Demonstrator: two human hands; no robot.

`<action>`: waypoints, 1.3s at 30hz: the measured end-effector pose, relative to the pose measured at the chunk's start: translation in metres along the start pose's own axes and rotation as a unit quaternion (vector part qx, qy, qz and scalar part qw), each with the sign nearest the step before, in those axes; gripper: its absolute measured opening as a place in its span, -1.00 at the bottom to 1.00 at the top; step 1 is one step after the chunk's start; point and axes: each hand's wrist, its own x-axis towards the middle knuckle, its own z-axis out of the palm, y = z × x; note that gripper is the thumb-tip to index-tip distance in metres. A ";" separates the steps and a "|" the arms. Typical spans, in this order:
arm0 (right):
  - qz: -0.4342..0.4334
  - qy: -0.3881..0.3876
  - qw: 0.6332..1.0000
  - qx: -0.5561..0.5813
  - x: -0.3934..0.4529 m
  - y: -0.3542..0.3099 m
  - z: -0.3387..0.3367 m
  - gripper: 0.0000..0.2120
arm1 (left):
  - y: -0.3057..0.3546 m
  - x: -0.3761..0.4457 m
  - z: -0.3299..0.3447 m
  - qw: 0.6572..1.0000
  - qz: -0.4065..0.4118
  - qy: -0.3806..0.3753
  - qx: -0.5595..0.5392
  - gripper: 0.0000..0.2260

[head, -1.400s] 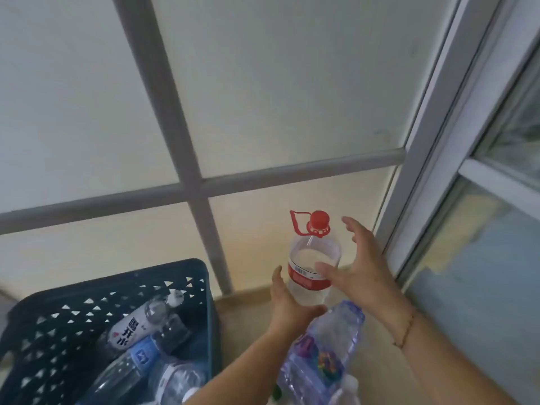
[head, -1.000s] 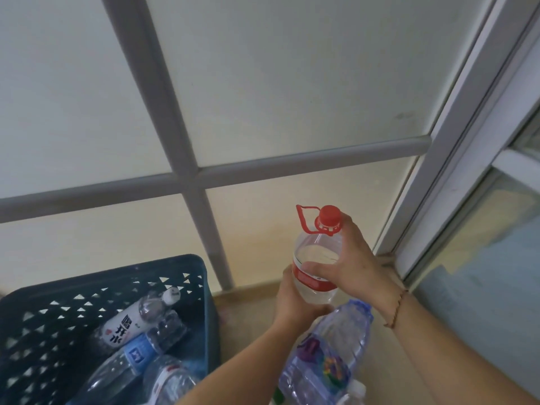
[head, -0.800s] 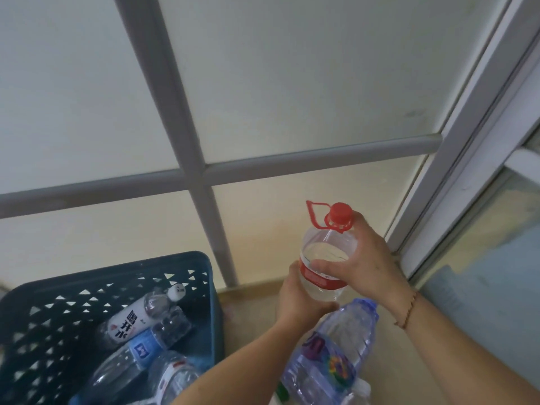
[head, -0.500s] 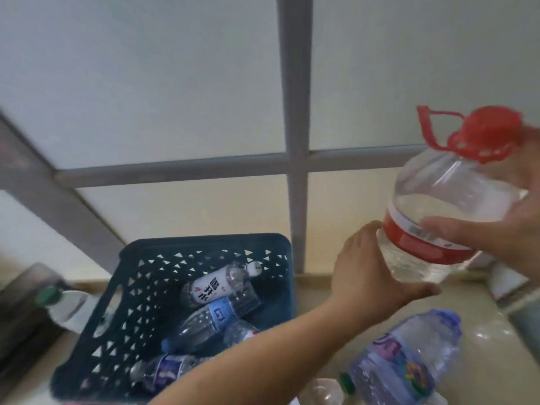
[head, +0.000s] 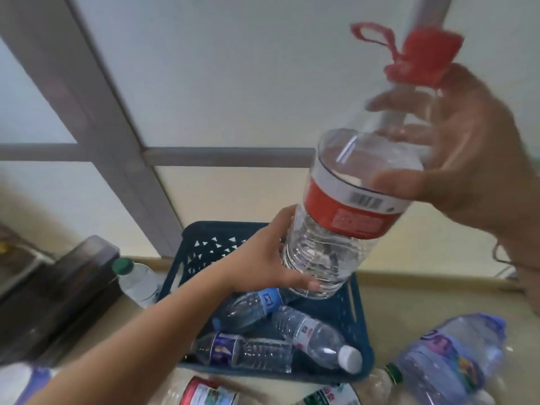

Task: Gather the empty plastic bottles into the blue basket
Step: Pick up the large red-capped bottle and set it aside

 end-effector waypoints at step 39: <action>0.296 0.185 0.932 -0.100 -0.324 0.105 -0.232 -0.18 | 0.087 0.148 0.421 0.974 0.041 -0.201 -0.097 -0.13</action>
